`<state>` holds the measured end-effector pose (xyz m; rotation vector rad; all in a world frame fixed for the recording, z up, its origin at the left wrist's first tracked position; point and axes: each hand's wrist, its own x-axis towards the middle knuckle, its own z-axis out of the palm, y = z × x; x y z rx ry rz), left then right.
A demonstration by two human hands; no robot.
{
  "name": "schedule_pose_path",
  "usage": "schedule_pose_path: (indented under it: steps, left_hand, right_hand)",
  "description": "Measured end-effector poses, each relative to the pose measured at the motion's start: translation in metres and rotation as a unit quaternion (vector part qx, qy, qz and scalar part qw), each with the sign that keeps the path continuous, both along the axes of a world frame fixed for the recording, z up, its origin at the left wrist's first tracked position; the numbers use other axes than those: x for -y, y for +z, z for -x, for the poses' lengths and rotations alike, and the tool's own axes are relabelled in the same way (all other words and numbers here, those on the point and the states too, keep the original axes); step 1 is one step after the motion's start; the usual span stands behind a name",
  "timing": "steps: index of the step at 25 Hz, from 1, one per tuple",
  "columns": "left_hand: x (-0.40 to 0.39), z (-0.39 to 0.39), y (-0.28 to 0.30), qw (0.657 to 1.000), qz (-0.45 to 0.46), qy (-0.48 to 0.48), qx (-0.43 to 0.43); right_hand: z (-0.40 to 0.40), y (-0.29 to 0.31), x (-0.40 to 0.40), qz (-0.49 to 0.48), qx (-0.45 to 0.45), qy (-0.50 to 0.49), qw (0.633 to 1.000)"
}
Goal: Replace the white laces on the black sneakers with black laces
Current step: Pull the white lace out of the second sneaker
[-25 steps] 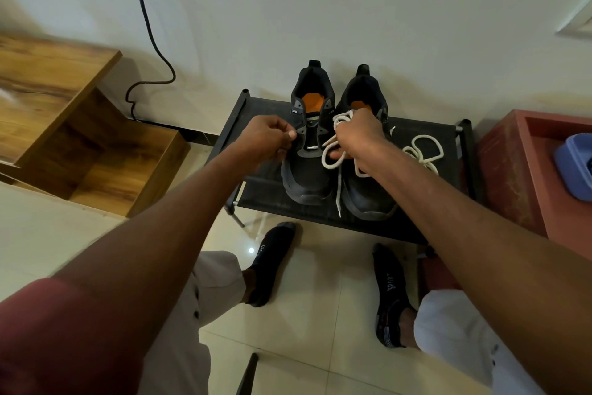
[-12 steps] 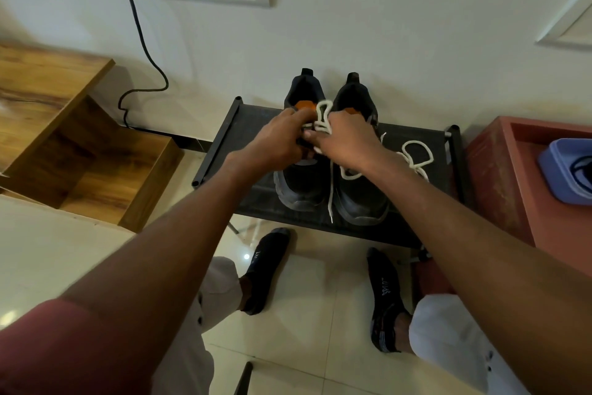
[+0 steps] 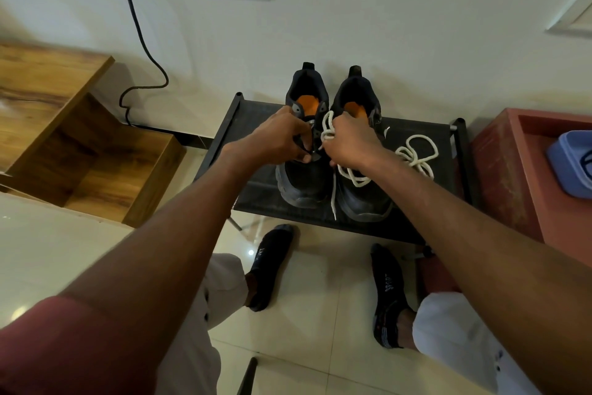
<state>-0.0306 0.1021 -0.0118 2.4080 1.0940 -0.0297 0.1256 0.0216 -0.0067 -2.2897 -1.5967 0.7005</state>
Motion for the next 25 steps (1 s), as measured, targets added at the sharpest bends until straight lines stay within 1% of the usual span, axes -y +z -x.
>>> schedule_pose_path:
  steps: [1, 2, 4, 5, 6, 7, 8, 9, 10, 11, 12, 13, 14, 15, 16, 17, 18, 19, 20, 21, 22, 23, 24, 25]
  left_hand:
    - [0.000, 0.000, -0.001, 1.000, 0.002, 0.001, 0.003]
    - [-0.001, 0.001, -0.003, 1.000, 0.008, 0.004, 0.008]
    - [-0.002, 0.002, -0.004, 1.000, 0.021, 0.011, 0.011]
    - [-0.002, 0.002, -0.002, 1.000, 0.021, 0.011, 0.009]
    - [-0.002, 0.000, 0.002, 1.000, 0.014, 0.012, 0.017]
    - [-0.001, -0.003, 0.007, 0.999, 0.002, 0.020, 0.039]
    - [0.001, -0.008, 0.013, 0.996, -0.013, 0.038, 0.077]
    - [0.004, -0.014, 0.018, 0.989, -0.024, 0.070, 0.128]
    - [0.007, -0.020, 0.022, 0.976, -0.013, 0.101, 0.192]
    - [0.010, -0.027, 0.028, 0.956, 0.036, 0.122, 0.264]
    - [0.015, -0.035, 0.033, 0.931, 0.120, 0.124, 0.322]
    - [0.021, -0.042, 0.039, 0.904, 0.209, 0.105, 0.358]
    - [0.027, -0.049, 0.042, 0.888, 0.276, 0.071, 0.361]
    - [0.033, -0.055, 0.046, 0.890, 0.304, 0.029, 0.339]
    - [0.037, -0.059, 0.048, 0.908, 0.296, -0.009, 0.297]
    - [0.040, -0.063, 0.046, 0.929, 0.271, -0.043, 0.250]
    - [0.042, -0.065, 0.043, 0.947, 0.239, -0.070, 0.205]
    - [0.042, -0.066, 0.040, 0.960, 0.208, -0.078, 0.171]
    - [0.042, -0.067, 0.040, 0.967, 0.188, -0.064, 0.158]
    - [0.041, -0.068, 0.043, 0.966, 0.181, -0.029, 0.181]
    - [0.040, -0.070, 0.048, 0.950, 0.196, 0.017, 0.242]
    - [0.038, -0.074, 0.054, 0.911, 0.243, 0.067, 0.326]
    - [0.034, -0.079, 0.060, 0.846, 0.317, 0.106, 0.414]
    - [0.028, -0.086, 0.065, 0.769, 0.399, 0.123, 0.484]
  right_hand:
    - [0.000, 0.001, -0.001, 0.003, -0.030, -0.028, 0.999]
    - [-0.002, 0.003, -0.001, 0.005, -0.080, -0.067, 0.995]
    - [-0.003, 0.011, -0.001, 0.007, -0.202, -0.147, 0.968]
    - [-0.004, 0.017, 0.001, -0.005, -0.242, -0.172, 0.955]
    - [-0.006, 0.025, 0.001, -0.029, -0.250, -0.173, 0.952]
    - [-0.010, 0.034, 0.002, -0.062, -0.239, -0.156, 0.956]
    - [-0.012, 0.043, 0.002, -0.099, -0.241, -0.132, 0.956]
    - [-0.015, 0.052, 0.004, -0.137, -0.270, -0.117, 0.946]
    - [-0.019, 0.062, 0.005, -0.169, -0.328, -0.114, 0.922]
    - [-0.024, 0.071, 0.006, -0.192, -0.409, -0.118, 0.885]
    - [-0.029, 0.080, 0.009, -0.209, -0.496, -0.120, 0.834]
    - [-0.035, 0.088, 0.011, -0.222, -0.576, -0.118, 0.777]
    - [-0.042, 0.094, 0.015, -0.235, -0.636, -0.112, 0.727]
    - [-0.051, 0.100, 0.018, -0.251, -0.671, -0.106, 0.690]
    - [-0.061, 0.103, 0.021, -0.273, -0.687, -0.105, 0.665]
    - [-0.071, 0.106, 0.024, -0.299, -0.690, -0.109, 0.650]
    - [-0.082, 0.109, 0.027, -0.325, -0.677, -0.126, 0.649]
    - [-0.092, 0.111, 0.031, -0.351, -0.644, -0.149, 0.663]
    - [-0.103, 0.113, 0.035, -0.374, -0.581, -0.179, 0.700]
    - [-0.111, 0.114, 0.040, -0.377, -0.488, -0.204, 0.760]
    - [-0.118, 0.114, 0.046, -0.350, -0.380, -0.211, 0.830]
    - [-0.120, 0.109, 0.051, -0.292, -0.297, -0.198, 0.887]
    - [-0.119, 0.102, 0.055, -0.214, -0.259, -0.169, 0.927]
    - [-0.113, 0.094, 0.058, -0.139, -0.268, -0.134, 0.944]
